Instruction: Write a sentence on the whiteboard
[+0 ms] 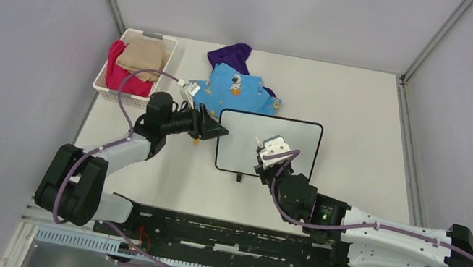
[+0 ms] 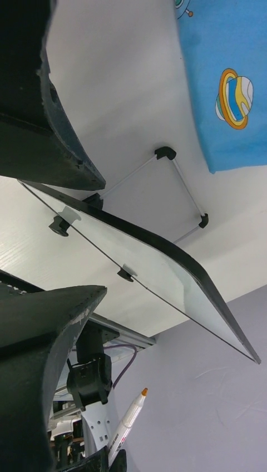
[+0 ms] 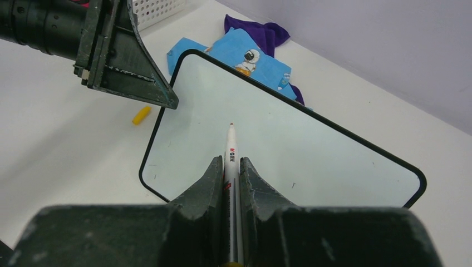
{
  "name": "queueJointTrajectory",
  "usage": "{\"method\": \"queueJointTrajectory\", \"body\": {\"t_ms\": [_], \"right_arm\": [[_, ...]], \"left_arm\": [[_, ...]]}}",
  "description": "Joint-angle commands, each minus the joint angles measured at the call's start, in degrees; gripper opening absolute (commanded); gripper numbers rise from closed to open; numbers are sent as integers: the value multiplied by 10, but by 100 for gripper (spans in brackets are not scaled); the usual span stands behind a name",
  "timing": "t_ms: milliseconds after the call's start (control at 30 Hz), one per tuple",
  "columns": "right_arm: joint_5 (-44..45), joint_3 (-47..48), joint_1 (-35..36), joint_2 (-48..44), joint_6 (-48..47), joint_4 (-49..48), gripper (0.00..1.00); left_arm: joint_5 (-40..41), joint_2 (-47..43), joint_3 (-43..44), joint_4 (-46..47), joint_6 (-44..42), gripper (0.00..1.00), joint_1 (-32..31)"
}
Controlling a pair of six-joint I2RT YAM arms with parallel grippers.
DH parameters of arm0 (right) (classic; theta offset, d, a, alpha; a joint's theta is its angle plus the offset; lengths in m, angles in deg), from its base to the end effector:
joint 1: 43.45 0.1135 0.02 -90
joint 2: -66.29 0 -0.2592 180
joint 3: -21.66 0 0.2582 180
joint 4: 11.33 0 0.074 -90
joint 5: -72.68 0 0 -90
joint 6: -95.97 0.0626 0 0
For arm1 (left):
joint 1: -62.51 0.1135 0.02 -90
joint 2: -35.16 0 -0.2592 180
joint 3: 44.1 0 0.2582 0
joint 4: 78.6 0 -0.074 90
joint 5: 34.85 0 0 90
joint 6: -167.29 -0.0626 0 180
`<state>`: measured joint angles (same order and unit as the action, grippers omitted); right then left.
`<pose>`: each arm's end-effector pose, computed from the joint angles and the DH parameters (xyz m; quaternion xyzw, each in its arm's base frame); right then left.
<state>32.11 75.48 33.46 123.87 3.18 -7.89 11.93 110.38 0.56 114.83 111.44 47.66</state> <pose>0.1035 0.2352 0.3010 -0.2244 0.7003 0.1118 0.6684 0.2698 -0.1159 0.1976 0.0903 0.7741 -0.4986 0.3796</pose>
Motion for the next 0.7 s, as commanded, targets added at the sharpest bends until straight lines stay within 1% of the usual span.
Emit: {"method": "queueJointTrajectory", "body": {"t_ms": [0,100,200,300,500,600,667], "right_arm": [[-12,8,5,8,19,-48,0],[-39,8,4,6,20,-54,0],[-48,8,4,7,19,-56,0],[-52,6,5,9,21,-54,0],[-60,8,5,30,24,-59,0],[-54,19,0,51,27,-61,0],[-82,24,-17,53,67,-64,0]], "left_arm": [[-31,25,20,37,1,68,5],[-50,51,24,60,-5,64,9],[-84,81,21,109,10,60,15],[-108,88,9,161,27,58,18],[-119,104,10,171,16,55,19],[-123,109,10,173,12,52,19],[-118,109,15,153,0,48,18]]}}
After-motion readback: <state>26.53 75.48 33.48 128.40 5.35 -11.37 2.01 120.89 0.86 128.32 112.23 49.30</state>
